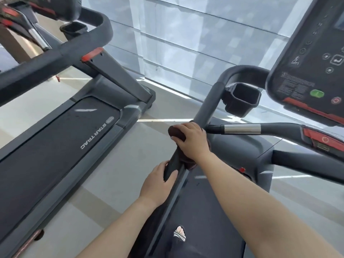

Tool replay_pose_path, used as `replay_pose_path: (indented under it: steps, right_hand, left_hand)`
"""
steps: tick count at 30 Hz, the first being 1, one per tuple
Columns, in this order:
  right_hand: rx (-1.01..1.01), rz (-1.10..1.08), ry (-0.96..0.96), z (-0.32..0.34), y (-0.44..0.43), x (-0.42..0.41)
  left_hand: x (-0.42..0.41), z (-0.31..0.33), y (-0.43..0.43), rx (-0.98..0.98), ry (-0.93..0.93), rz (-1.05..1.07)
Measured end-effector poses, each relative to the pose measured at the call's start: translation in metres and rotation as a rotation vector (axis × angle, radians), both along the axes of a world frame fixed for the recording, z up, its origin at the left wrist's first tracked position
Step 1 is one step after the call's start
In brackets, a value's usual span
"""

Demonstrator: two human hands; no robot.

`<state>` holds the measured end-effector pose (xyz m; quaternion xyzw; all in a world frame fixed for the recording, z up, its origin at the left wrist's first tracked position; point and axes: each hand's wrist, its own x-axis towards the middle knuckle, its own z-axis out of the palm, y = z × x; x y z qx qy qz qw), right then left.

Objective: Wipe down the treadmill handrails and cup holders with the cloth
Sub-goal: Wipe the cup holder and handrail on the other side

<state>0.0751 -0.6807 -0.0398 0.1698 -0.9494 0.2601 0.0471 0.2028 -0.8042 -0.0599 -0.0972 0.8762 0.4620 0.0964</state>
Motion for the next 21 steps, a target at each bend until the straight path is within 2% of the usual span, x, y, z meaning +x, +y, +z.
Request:
replay_pose_path:
  steps: [8, 14, 18, 21]
  right_hand:
    - [-0.016, 0.042, -0.017, -0.002, 0.006, -0.014]
    - [-0.160, 0.062, 0.032, -0.010, 0.011, 0.043]
    - [-0.117, 0.111, 0.011, -0.011, 0.005, 0.046]
    - [-0.075, 0.068, -0.005, -0.006, -0.002, 0.037]
  left_hand:
    - [0.001, 0.009, 0.004, -0.017, -0.074, 0.056]
    - [0.006, 0.007, -0.001, -0.027, -0.077, 0.068]
    - [0.015, 0.008, -0.017, -0.075, -0.077, 0.088]
    - [0.018, 0.011, -0.030, -0.152, -0.100, 0.017]
